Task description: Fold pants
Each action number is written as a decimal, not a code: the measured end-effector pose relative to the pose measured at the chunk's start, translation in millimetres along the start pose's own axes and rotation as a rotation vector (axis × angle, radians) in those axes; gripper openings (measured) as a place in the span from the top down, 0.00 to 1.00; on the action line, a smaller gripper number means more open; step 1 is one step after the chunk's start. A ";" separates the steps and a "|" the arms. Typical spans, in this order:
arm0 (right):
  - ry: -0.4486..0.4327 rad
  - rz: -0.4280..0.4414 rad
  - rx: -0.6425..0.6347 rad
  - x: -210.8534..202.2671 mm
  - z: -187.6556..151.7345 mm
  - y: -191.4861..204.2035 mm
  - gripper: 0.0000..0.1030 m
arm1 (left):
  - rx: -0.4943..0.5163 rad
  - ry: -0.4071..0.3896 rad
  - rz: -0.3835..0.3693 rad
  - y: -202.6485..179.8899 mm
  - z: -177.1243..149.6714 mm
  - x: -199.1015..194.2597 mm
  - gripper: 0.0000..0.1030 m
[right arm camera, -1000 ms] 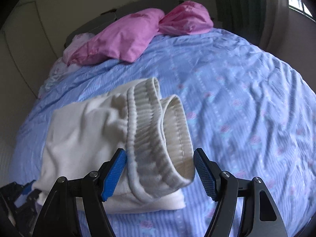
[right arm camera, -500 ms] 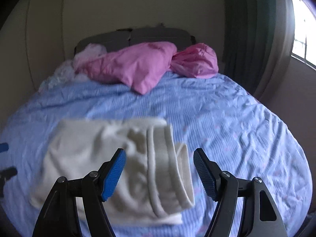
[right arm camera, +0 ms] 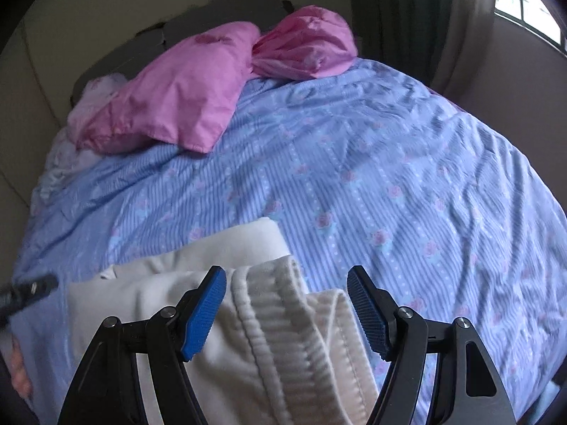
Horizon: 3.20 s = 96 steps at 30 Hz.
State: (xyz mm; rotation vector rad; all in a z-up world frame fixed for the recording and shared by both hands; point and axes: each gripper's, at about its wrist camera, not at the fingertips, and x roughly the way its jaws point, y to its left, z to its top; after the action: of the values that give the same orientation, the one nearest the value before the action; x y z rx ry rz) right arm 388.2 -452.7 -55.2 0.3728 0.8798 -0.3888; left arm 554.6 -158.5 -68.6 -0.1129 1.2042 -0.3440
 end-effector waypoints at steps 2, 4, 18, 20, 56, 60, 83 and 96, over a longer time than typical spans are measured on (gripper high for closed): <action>0.016 -0.015 -0.014 6.5 -0.2 2.7 0.31 | -0.024 0.028 0.039 2.0 -0.1 8.8 0.31; 0.030 -0.031 -0.012 12.9 0.3 1.5 0.31 | -0.027 0.029 0.063 3.1 0.4 12.6 0.31; 0.033 -0.022 -0.044 21.6 2.5 -0.8 0.31 | 0.024 0.083 0.235 -1.9 6.5 22.7 0.82; 0.036 -0.019 -0.045 21.0 2.0 -2.6 0.31 | 0.096 0.047 0.289 -9.9 6.7 13.7 0.81; 0.188 0.197 -0.018 31.0 -3.6 -38.1 0.37 | 0.739 0.060 0.237 -74.9 -10.7 30.0 0.26; 0.219 0.237 -0.029 31.9 -7.1 -30.7 0.48 | 0.715 0.079 0.197 -70.5 -11.5 34.5 0.39; 0.078 0.335 -0.036 34.1 8.7 -33.2 0.84 | 0.653 -0.107 0.297 -73.2 -36.8 -11.3 0.48; -0.021 0.185 -0.188 -5.8 1.0 -26.3 0.51 | 0.444 -0.199 0.191 -45.5 -135.1 -46.6 0.37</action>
State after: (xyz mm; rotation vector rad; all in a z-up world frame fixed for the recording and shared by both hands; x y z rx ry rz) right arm 373.1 -474.9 -54.0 0.2733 0.8460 -0.1372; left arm 405.4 -173.5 -63.4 0.3432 0.9103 -0.4138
